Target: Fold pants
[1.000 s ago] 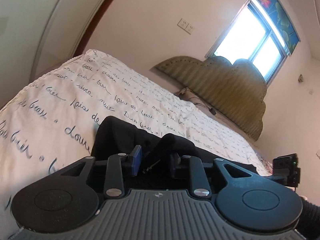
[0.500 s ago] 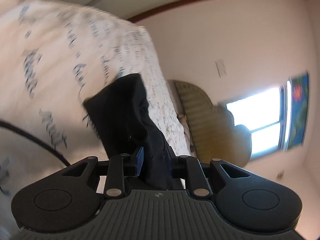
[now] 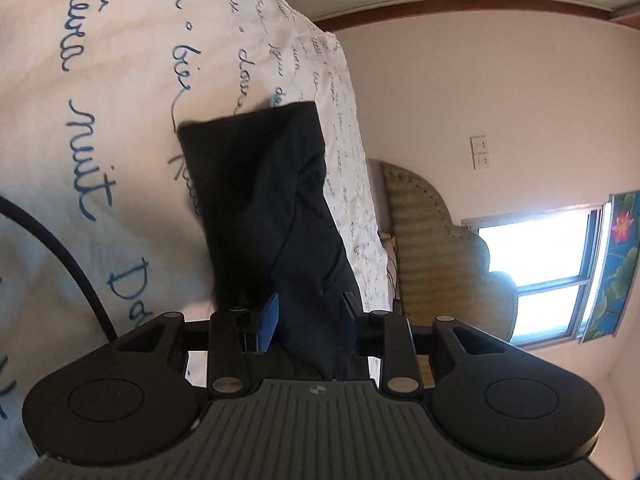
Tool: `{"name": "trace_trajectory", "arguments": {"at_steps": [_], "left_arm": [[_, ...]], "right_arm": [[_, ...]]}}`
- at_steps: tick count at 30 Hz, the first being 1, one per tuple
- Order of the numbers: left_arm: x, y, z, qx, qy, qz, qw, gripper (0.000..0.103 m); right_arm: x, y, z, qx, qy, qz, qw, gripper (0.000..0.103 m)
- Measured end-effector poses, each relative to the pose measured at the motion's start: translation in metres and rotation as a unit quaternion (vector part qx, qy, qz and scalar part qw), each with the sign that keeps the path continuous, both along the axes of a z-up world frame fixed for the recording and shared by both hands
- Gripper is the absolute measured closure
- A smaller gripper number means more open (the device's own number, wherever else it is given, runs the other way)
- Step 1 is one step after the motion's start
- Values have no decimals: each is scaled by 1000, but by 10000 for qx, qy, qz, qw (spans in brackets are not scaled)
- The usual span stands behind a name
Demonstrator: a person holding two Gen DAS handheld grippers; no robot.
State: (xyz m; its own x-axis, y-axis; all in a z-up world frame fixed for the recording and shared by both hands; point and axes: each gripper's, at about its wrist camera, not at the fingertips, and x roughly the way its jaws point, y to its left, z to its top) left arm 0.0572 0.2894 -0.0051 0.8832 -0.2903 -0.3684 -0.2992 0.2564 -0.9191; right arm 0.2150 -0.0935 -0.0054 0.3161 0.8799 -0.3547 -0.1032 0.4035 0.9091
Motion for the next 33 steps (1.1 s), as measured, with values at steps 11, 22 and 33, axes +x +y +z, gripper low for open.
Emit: {"name": "trace_trajectory", "arguments": {"at_steps": [11,22,33], "left_arm": [[25,-13,-11,254,577,0,9980,58],[50,-10,31,1106,277,196,9933,101],[60,5,94,1049,-654,-135,9922,101]], "right_arm": [[-3,-1,-1,62,10,-59,10000,25],[-9,-16,-4,328,158,-517,9980,25],[22,-38,-18,978,792,-1706,9773,21]]}}
